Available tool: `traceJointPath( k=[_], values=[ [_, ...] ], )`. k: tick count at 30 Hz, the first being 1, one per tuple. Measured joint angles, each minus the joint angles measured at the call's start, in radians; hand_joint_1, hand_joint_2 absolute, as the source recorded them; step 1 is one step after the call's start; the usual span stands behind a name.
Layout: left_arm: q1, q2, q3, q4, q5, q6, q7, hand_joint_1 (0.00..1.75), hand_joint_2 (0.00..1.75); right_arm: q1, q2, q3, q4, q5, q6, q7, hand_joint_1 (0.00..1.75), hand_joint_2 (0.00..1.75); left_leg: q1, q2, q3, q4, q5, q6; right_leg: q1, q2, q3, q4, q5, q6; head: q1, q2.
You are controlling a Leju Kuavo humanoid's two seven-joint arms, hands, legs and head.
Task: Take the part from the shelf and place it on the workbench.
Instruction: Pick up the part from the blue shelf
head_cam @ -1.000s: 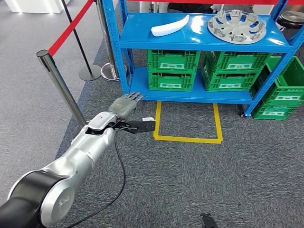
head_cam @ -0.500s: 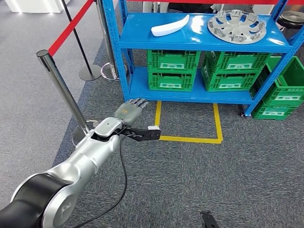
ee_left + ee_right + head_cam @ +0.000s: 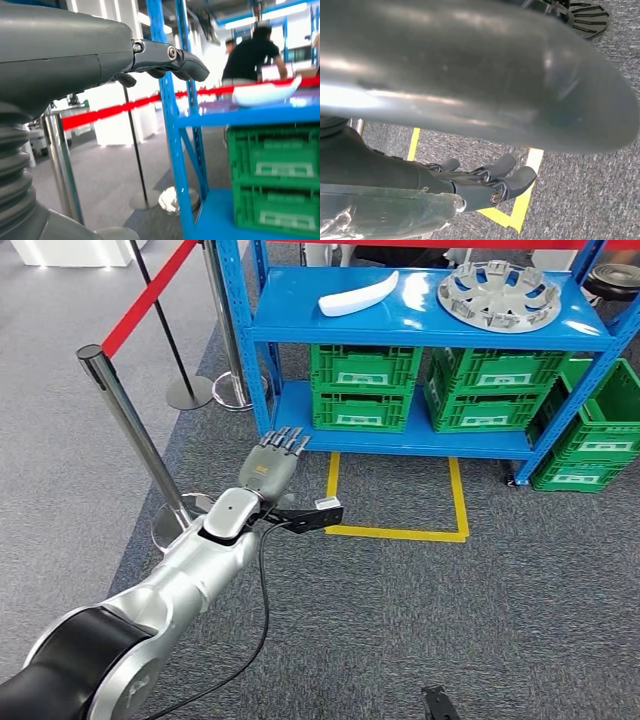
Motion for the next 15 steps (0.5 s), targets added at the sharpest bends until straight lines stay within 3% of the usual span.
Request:
traceJointPath(
  k=[4, 7, 8, 11, 15],
  values=[
    [0.009, -0.001, -0.005, -0.016, 0.006, 0.006, 0.001, 0.0, 1.75, 0.006, 0.0, 0.0, 0.0, -0.002, -0.005, 0.0, 0.0, 0.0, 0.0, 0.0, 0.0, 0.0, 0.0, 0.0, 0.0, 0.0, 0.0, 0.0, 0.0, 0.0, 0.0, 0.0],
    [0.011, -0.002, 0.001, -0.018, 0.044, -0.057, -0.037, 0.0, 0.44, 0.008, 0.0, 0.0, 0.0, -0.002, -0.006, 0.0, 0.0, 0.0, 0.0, 0.0, 0.0, 0.0, 0.0, 0.0, 0.0, 0.0, 0.0, 0.0, 0.0, 0.0, 0.0, 0.0],
    [0.01, -0.003, 0.006, -0.018, 0.058, -0.082, -0.057, 0.0, 0.44, 0.008, 0.0, 0.0, 0.0, -0.002, -0.005, 0.0, 0.0, 0.0, 0.0, 0.0, 0.0, 0.0, 0.0, 0.0, 0.0, 0.0, 0.0, 0.0, 0.0, 0.0, 0.0, 0.0],
    [0.005, -0.002, 0.018, -0.018, 0.072, -0.135, -0.097, 0.0, 1.75, 0.008, 0.0, 0.0, 0.0, -0.002, -0.003, 0.0, 0.0, 0.0, 0.0, 0.0, 0.0, 0.0, 0.0, 0.0, 0.0, 0.0, 0.0, 0.0, 0.0, 0.0, 0.0, 0.0],
    [-0.023, 0.007, 0.024, -0.018, 0.049, -0.159, -0.097, 0.0, 1.75, 0.009, 0.0, 0.0, 0.0, -0.003, 0.002, 0.003, 0.0, 0.0, 0.0, 0.0, 0.0, 0.0, 0.0, 0.0, 0.0, 0.0, 0.0, 0.0, 0.0, 0.0, 0.0, 0.0]
  ],
)
